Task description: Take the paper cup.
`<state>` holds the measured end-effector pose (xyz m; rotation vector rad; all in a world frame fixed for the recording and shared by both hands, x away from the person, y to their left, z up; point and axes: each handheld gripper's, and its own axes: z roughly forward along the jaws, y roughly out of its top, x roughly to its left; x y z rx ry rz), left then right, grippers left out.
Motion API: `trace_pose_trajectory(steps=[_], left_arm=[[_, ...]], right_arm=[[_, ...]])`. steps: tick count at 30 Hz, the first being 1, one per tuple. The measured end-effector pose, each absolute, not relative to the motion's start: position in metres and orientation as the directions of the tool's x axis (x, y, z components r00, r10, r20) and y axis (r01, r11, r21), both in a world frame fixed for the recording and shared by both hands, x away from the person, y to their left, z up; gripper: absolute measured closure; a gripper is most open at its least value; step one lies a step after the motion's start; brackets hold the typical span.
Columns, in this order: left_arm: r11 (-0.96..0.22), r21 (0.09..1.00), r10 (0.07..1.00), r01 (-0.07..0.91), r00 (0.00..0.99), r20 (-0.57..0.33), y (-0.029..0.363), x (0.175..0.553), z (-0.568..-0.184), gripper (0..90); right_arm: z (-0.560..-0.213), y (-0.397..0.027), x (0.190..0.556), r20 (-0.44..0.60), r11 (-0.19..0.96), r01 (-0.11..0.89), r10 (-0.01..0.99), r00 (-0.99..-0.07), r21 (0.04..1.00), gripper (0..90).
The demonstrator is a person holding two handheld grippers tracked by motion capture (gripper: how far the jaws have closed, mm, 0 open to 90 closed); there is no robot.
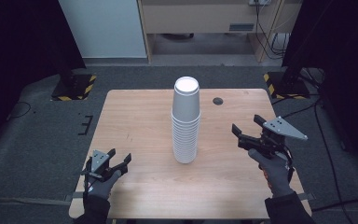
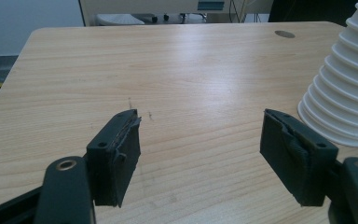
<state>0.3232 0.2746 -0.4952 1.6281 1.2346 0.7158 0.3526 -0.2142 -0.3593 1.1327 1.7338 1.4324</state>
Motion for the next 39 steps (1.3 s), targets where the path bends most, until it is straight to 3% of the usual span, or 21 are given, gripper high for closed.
trace_pose_trajectory(steps=[19, 39], left_arm=[[-0.054, 0.916, 0.943, 0.399, 0.323, -0.085, 0.274, 0.324, -0.496, 27.3], [-0.057, 0.915, 0.943, 0.400, 0.322, -0.083, 0.274, 0.323, -0.496, 27.2]], right_arm=[[-0.317, -0.182, 0.358, 0.095, -0.008, 0.166, 0.847, -0.523, 0.986, 14.1], [-0.291, -0.137, 0.370, 0.063, 0.023, 0.137, 0.806, -0.589, 0.990, 13.8]])
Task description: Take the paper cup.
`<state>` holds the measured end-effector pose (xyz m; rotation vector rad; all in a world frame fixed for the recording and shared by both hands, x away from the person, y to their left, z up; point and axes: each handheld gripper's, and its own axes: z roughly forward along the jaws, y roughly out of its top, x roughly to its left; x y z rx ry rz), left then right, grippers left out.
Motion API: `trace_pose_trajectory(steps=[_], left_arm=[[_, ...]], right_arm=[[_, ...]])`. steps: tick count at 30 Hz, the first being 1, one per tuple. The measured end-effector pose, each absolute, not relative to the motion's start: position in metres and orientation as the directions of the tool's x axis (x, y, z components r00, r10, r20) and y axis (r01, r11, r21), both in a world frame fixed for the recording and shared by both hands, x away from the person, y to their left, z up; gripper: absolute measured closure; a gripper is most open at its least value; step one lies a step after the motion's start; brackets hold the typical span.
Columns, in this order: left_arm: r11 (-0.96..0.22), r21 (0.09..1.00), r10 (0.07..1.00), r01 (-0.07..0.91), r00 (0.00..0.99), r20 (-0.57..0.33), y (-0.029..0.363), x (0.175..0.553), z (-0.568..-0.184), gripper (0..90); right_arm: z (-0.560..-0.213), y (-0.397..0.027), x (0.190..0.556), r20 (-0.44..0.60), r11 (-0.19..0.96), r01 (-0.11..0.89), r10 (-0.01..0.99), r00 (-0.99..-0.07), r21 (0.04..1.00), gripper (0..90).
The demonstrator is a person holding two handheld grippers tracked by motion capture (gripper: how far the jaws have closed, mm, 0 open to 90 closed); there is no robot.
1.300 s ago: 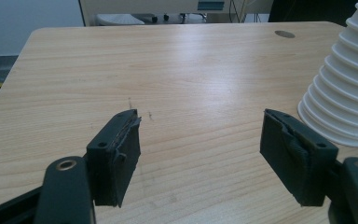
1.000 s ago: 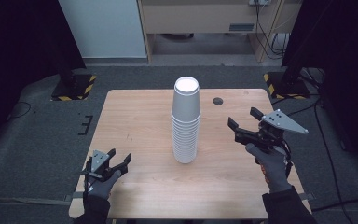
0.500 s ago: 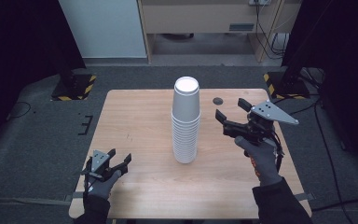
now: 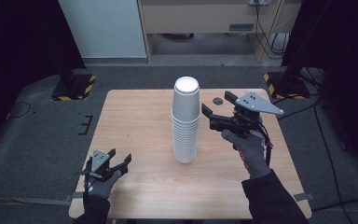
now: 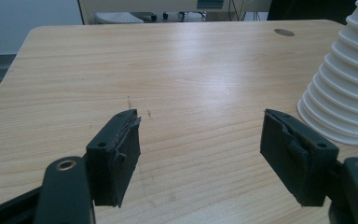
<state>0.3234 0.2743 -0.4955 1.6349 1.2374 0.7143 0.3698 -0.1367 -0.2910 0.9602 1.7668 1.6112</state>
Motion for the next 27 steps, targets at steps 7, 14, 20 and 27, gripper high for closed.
trace_pose_trajectory(steps=[7, 14, 20, 27], left_arm=[[-0.056, 0.915, 0.942, 0.400, 0.324, -0.083, 0.274, 0.324, -0.496, 27.2], [-0.058, 0.915, 0.943, 0.400, 0.324, -0.082, 0.275, 0.324, -0.496, 27.2], [-0.057, 0.915, 0.942, 0.398, 0.324, -0.082, 0.275, 0.324, -0.495, 27.2], [-0.057, 0.915, 0.943, 0.399, 0.324, -0.082, 0.275, 0.324, -0.496, 27.2]], right_arm=[[-0.292, -0.121, 0.375, 0.069, 0.025, 0.143, 0.786, -0.615, 0.989, 13.8], [-0.297, -0.101, 0.383, 0.074, 0.033, 0.154, 0.767, -0.637, 0.987, 13.7], [-0.299, -0.087, 0.390, 0.067, 0.050, 0.163, 0.762, -0.644, 0.985, 13.6], [-0.305, -0.077, 0.399, 0.069, 0.059, 0.178, 0.767, -0.638, 0.982, 13.6]])
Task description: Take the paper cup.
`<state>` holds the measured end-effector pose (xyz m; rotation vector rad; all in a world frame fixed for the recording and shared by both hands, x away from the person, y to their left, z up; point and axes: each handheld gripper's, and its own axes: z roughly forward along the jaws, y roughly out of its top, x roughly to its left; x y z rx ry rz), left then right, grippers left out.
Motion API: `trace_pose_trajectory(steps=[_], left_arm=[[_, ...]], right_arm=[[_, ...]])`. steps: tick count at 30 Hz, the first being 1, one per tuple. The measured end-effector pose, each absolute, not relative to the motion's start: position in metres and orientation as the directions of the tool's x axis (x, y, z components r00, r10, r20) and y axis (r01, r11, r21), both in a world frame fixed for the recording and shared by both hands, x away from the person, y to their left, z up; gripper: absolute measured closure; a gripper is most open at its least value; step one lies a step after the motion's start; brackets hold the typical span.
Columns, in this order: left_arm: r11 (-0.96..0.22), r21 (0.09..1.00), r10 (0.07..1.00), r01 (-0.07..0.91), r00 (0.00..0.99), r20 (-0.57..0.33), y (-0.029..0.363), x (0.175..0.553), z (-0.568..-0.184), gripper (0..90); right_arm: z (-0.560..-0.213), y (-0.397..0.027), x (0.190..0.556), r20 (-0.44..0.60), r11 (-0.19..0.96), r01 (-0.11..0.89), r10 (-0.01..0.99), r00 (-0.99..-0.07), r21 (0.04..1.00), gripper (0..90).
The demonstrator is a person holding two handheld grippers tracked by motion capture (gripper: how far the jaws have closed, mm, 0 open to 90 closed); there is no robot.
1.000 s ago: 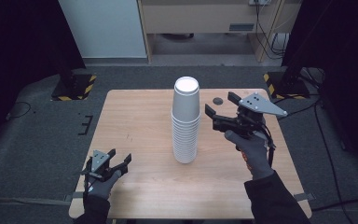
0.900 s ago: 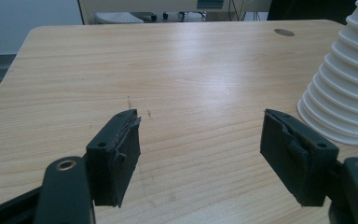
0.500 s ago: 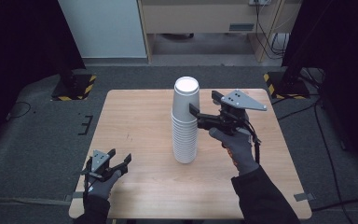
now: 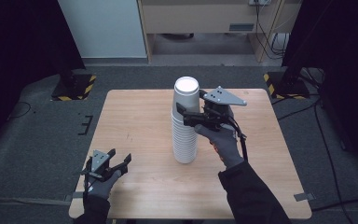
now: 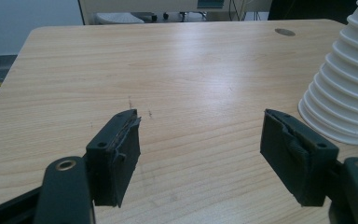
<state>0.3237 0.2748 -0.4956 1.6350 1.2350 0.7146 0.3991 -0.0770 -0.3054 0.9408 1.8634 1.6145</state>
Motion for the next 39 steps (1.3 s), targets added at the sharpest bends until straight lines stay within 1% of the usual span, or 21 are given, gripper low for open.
trace_pose_trajectory(steps=[8, 21, 29, 39], left_arm=[[-0.058, 0.915, 0.942, 0.398, 0.324, -0.081, 0.275, 0.324, -0.496, 27.2], [-0.059, 0.916, 0.943, 0.398, 0.324, -0.080, 0.275, 0.324, -0.495, 27.1], [-0.058, 0.915, 0.943, 0.398, 0.324, -0.081, 0.275, 0.324, -0.495, 27.1], [-0.058, 0.916, 0.943, 0.397, 0.324, -0.081, 0.275, 0.323, -0.495, 27.1]], right_arm=[[-0.312, -0.069, 0.407, 0.071, 0.071, 0.195, 0.769, -0.635, 0.978, 13.3], [-0.316, -0.059, 0.413, 0.063, 0.077, 0.198, 0.785, -0.617, 0.977, 13.4], [-0.314, -0.061, 0.412, 0.063, 0.070, 0.188, 0.783, -0.619, 0.980, 14.6], [-0.299, -0.062, 0.409, 0.061, 0.048, 0.158, 0.781, -0.621, 0.986, 14.9]])
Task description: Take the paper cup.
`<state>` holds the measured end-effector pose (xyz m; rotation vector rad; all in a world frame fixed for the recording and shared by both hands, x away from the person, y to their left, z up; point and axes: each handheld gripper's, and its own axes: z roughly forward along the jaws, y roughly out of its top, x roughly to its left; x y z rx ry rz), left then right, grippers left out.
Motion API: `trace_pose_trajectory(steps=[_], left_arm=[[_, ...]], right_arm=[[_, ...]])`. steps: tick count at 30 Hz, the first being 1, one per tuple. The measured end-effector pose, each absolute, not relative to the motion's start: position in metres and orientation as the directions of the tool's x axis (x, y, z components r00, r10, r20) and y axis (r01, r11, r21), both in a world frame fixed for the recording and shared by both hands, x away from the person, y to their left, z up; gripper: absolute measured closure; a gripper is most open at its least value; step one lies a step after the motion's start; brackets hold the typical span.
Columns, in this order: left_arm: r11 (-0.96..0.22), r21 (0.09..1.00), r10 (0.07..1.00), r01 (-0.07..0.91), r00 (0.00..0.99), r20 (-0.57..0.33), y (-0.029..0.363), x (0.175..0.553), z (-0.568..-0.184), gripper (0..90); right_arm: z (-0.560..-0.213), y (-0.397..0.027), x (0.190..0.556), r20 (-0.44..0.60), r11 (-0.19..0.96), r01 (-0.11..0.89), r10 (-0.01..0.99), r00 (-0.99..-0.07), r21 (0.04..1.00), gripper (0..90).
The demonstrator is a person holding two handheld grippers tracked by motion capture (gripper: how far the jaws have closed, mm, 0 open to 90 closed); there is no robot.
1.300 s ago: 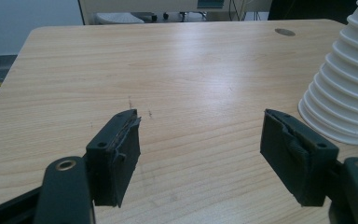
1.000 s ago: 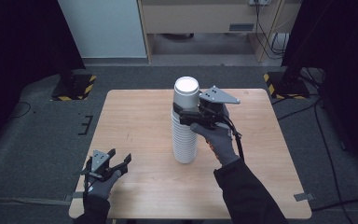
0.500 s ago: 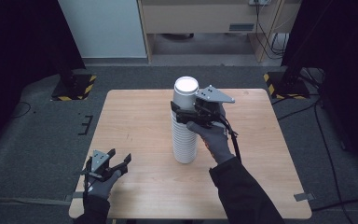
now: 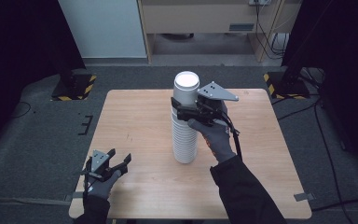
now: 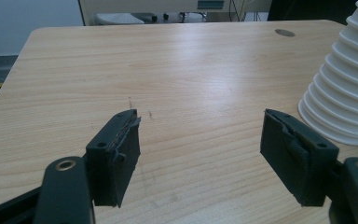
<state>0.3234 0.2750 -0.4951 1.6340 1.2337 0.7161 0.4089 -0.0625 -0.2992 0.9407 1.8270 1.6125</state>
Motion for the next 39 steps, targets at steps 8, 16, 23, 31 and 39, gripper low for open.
trace_pose_trajectory(steps=[8, 16, 23, 31, 39], left_arm=[[-0.056, 0.916, 0.942, 0.396, 0.326, -0.084, 0.275, 0.323, -0.495, 27.1], [-0.060, 0.915, 0.942, 0.398, 0.327, -0.081, 0.274, 0.324, -0.495, 26.8], [-0.060, 0.915, 0.941, 0.398, 0.328, -0.081, 0.274, 0.323, -0.494, 26.4], [-0.066, 0.915, 0.935, 0.398, 0.344, -0.082, 0.272, 0.324, -0.494, 27.0], [-0.071, 0.918, 0.934, 0.390, 0.350, -0.076, 0.272, 0.324, -0.493, 29.2]], right_arm=[[-0.287, -0.066, 0.409, 0.083, 0.013, 0.147, 0.773, -0.629, 0.989, 15.0], [-0.276, -0.068, 0.406, 0.093, -0.008, 0.134, 0.762, -0.641, 0.991, 15.1], [-0.266, -0.068, 0.405, 0.090, -0.018, 0.117, 0.758, -0.646, 0.993, 15.1], [-0.256, -0.072, 0.404, 0.100, -0.043, 0.104, 0.761, -0.641, 0.994, 15.1], [-0.244, -0.078, 0.402, 0.113, -0.079, 0.082, 0.760, -0.641, 0.993, 15.1]])
